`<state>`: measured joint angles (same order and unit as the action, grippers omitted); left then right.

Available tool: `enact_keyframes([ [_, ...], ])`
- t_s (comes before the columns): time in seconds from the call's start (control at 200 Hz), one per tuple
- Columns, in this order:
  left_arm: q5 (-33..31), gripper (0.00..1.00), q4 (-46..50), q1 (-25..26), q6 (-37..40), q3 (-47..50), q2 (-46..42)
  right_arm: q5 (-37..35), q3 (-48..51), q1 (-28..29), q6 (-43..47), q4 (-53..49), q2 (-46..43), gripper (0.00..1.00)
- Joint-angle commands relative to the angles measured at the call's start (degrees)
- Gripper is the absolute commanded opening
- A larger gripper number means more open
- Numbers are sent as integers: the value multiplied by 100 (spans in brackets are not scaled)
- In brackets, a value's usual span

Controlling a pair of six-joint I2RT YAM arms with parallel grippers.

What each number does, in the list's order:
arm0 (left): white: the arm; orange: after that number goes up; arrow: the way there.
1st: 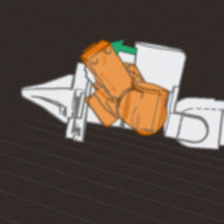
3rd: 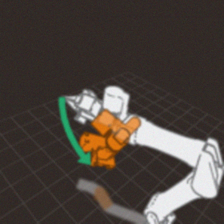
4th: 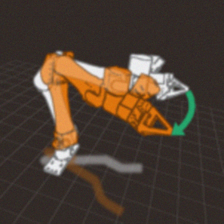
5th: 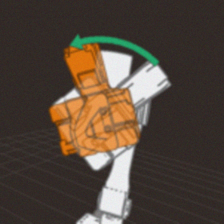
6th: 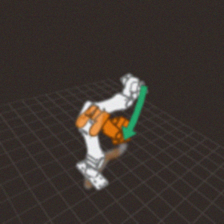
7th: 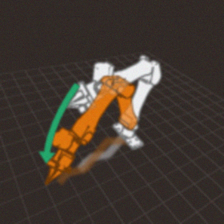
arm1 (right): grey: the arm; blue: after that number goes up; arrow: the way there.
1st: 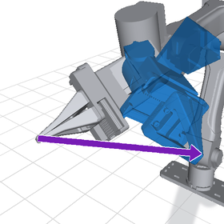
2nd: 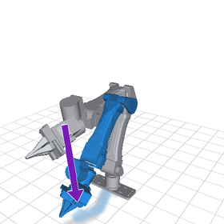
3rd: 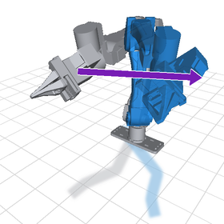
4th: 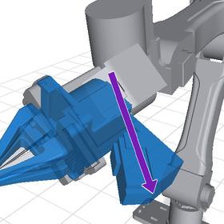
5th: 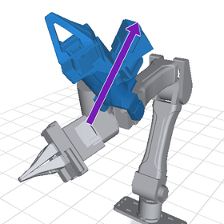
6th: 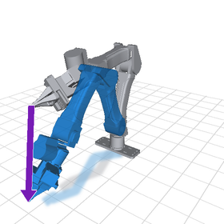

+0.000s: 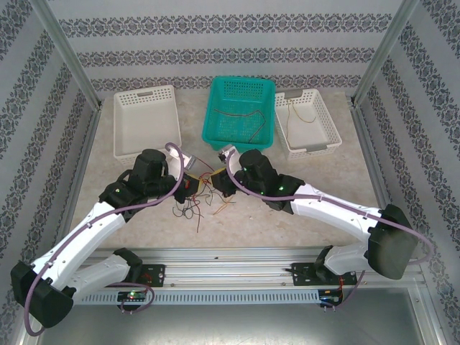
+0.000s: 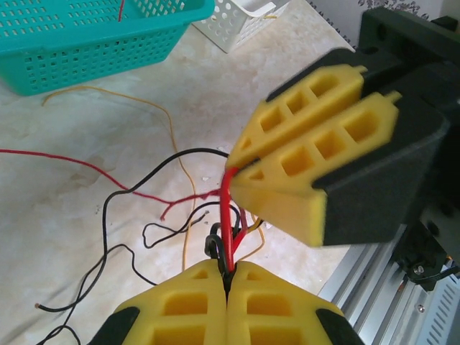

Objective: Untangle the cables

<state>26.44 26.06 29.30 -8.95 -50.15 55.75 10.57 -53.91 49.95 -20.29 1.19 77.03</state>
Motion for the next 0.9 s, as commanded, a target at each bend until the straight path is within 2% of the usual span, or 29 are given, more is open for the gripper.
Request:
enact_keyframes([
  [0.0, 215, 0, -147, 75, 165, -86, -63, -119, -17, 33, 87, 156, -148, 0],
  [0.125, 134, 0, -86, 71, 191, -123, -164, -344, 84, -1, 25, 198, -424, 0],
  [0.17, 25, 9, -78, 69, 162, -124, -259, -445, 106, -44, -40, 169, -538, 0],
  [0.23, -153, 31, -52, 71, 66, -148, -431, -544, 111, -150, -174, 67, -687, 0],
  [0.305, -241, 32, -22, 77, -125, -206, -648, -459, 167, -324, -356, 20, -864, 0],
  [0.35, -337, 36, -4, 76, -322, -251, -755, -442, 228, -410, -474, 45, -975, 0],
  [0.42, -497, 55, -4, 69, -759, -227, -894, -437, 342, -522, -622, 110, -1150, 0],
  [0.475, -462, 62, -45, 72, -1080, -155, -1000, -427, 450, -597, -750, 240, -1291, 0],
  [0.605, -575, 66, -264, 74, -1729, 211, -1341, -91, 635, -863, -1196, 591, -1554, 0],
  [0.744, -384, 66, -806, 74, -2321, 848, -1529, 391, 666, -987, -1423, 842, -1734, 0],
  [0.894, -503, 68, -1364, 76, -2594, 1568, -1720, 603, 601, -1000, -1430, 828, -1950, 0],
])
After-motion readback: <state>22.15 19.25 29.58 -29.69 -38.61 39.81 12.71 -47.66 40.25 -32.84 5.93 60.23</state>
